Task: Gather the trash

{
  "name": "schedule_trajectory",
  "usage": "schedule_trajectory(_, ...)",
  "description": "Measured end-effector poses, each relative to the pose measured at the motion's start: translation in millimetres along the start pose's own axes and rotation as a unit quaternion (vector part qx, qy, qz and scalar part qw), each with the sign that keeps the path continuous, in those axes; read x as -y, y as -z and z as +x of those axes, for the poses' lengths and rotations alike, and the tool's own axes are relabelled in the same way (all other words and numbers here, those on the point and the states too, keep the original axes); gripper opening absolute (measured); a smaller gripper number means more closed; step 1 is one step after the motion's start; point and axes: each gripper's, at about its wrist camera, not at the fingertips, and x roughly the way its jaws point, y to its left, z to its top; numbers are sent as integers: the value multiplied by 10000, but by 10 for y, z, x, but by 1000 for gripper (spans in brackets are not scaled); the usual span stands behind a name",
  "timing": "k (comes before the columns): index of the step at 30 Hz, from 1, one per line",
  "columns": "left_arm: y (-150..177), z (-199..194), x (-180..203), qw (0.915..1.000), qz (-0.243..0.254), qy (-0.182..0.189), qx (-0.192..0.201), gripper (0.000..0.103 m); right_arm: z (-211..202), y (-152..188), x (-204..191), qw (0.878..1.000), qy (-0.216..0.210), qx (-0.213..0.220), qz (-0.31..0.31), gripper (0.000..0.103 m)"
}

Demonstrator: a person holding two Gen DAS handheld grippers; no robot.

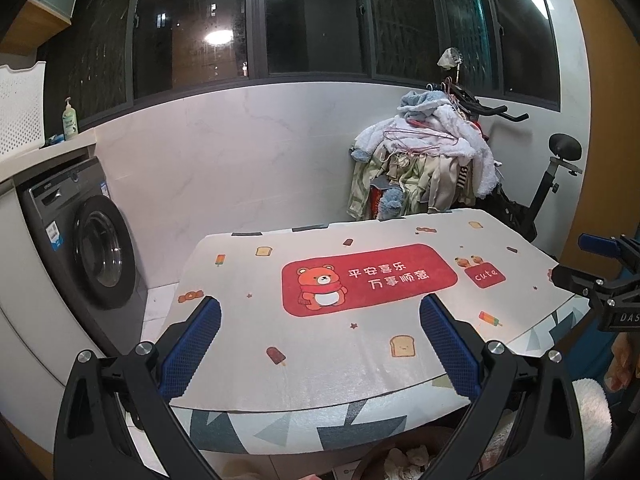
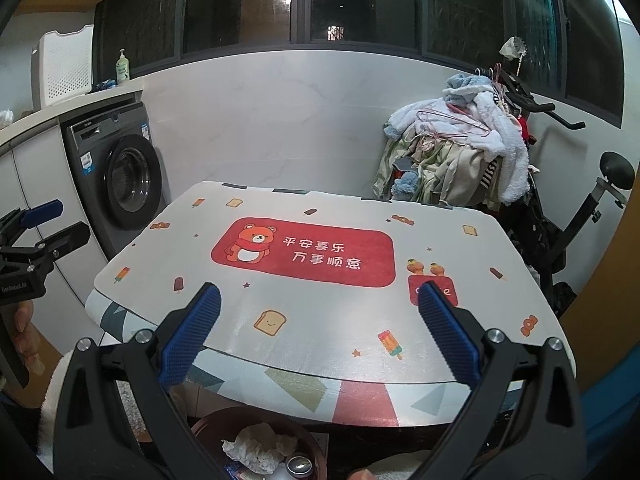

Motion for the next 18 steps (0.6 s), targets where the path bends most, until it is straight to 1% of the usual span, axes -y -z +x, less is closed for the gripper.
schedule_trajectory(18,2,-12,36,10000,5,35,-15,97,9,37,41,10000,57,-18,52,97)
